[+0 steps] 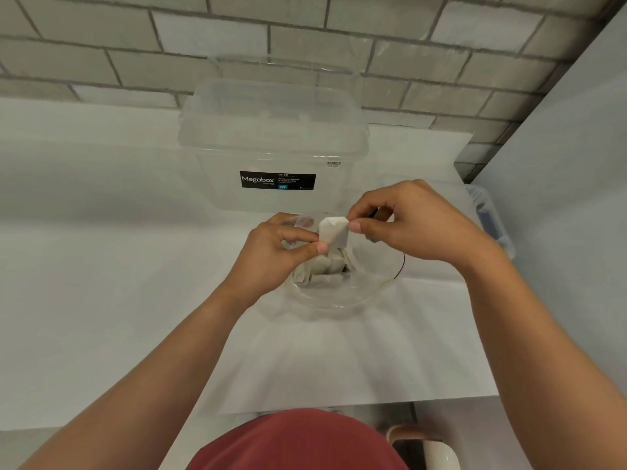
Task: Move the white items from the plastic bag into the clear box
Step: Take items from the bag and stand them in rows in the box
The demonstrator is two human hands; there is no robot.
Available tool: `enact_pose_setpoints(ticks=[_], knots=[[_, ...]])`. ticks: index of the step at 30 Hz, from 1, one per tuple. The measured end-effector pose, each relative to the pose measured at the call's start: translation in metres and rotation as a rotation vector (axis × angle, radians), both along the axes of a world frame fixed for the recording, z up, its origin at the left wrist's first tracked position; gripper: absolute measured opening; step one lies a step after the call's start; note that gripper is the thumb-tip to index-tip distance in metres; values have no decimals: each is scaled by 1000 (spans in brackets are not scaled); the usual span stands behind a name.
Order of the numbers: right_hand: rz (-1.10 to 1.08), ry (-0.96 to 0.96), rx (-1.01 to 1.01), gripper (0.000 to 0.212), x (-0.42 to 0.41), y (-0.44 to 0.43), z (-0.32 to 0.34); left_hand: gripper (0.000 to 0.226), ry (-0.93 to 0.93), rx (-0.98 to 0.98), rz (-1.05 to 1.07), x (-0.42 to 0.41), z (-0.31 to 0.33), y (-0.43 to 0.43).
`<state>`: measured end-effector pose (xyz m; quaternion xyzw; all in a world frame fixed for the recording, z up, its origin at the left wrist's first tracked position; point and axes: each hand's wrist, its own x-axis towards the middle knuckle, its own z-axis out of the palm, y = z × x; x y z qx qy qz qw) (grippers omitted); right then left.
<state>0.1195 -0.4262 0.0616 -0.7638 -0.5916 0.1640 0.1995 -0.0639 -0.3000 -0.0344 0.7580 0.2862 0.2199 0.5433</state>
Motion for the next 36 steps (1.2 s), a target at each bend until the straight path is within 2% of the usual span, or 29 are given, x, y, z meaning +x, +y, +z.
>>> enact_pose_setpoints(ticks=[6, 9, 10, 14, 17, 20, 22, 25, 29, 31, 36], knots=[[8, -19, 36, 4, 0, 0, -5, 15, 36, 44, -21, 7, -2, -1], [40, -10, 8, 29, 0, -4, -4, 13, 71, 92, -28, 8, -1, -2], [56, -17, -2, 31, -1, -4, -3, 12, 84, 113, -33, 9, 0, -2], [67, -102, 24, 8, 5, -9, 2, 24, 108, 205, -55, 12, 5, -5], [-122, -54, 156, 6, 31, -22, 8, 41, 114, 286, -37, 11, 8, -5], [-380, -13, 298, 3, 69, -31, 2, 45, 92, 307, 14, 8, 8, -2], [-482, -27, 315, 1, 94, -26, -12, 45, 95, 316, 31, 6, 10, 1], [-497, -51, 186, 2, 123, -9, -43, 45, 108, 335, 58, 4, 15, 3], [-352, -43, -204, 13, 145, 17, -82, 44, 109, 371, 81, 4, 17, 0], [-303, -30, -331, 14, 151, 27, -96, 44, 112, 381, 83, 4, 16, 0], [-374, 27, -361, 16, 161, 43, -113, 44, 126, 387, 82, 7, 13, 1]])
